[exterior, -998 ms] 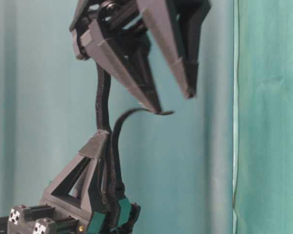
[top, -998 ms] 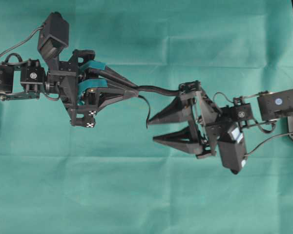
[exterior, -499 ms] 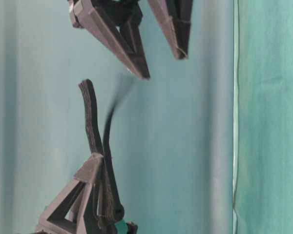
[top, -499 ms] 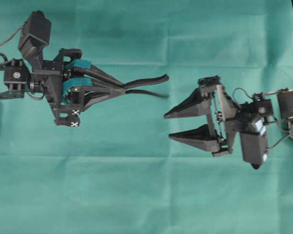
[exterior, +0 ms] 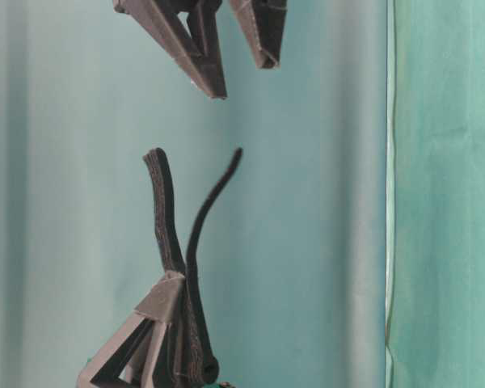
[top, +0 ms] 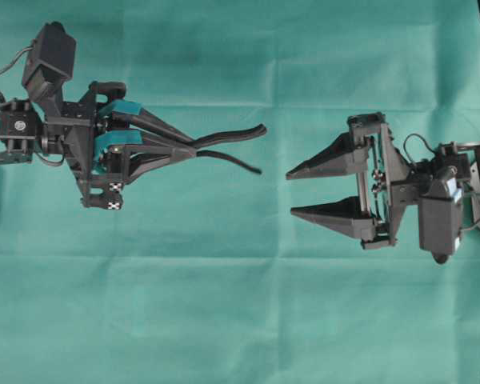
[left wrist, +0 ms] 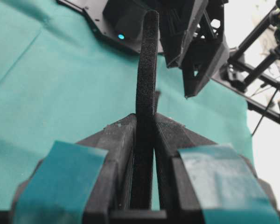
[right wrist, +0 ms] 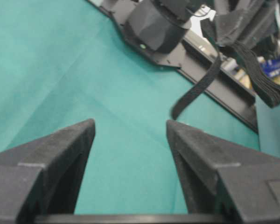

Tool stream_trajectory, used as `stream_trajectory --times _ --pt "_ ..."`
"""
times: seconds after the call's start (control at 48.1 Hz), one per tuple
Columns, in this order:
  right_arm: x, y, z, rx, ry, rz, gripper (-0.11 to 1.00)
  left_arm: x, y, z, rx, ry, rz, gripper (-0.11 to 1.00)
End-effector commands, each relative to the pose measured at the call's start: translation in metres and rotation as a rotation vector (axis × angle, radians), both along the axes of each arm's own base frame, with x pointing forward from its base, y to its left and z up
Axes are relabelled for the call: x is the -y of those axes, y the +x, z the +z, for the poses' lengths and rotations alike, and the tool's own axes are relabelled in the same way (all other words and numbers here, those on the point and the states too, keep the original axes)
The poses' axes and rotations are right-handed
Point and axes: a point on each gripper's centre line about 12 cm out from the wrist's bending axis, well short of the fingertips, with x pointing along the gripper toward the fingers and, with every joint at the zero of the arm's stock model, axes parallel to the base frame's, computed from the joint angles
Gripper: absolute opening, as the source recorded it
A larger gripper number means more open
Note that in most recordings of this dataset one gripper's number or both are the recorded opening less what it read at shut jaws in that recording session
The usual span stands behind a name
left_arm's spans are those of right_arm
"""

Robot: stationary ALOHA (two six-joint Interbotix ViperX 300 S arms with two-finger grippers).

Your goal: Peel off the Velcro with your right arm.

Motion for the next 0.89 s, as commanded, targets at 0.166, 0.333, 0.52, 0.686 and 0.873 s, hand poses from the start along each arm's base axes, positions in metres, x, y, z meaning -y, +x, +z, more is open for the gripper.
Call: stream_trajectory --times 0.166,0.333,0.52,0.686,0.873 --pt "0.012 -0.002 0.016 0.06 0.161 -0.09 0.27 0.005 0.001 0.006 0.018 0.124 -0.025 0.1" --pt "0.019 -0.004 0.019 0.066 0.274 -0.132 0.28 0.009 0.001 0.004 0.012 0.24 -0.047 0.1" --pt "0.027 -0.007 0.017 0.068 0.375 -0.175 0.28 0.011 -0.001 -0.007 -0.019 0.317 -0.065 0.1" --pt "0.032 -0.009 0.013 0.062 0.41 -0.194 0.28 0.011 -0.004 -0.015 -0.039 0.332 -0.07 0.1" --pt "0.032 -0.01 0.011 0.057 0.411 -0.196 0.28 0.011 -0.008 -0.023 -0.062 0.333 -0.074 0.1"
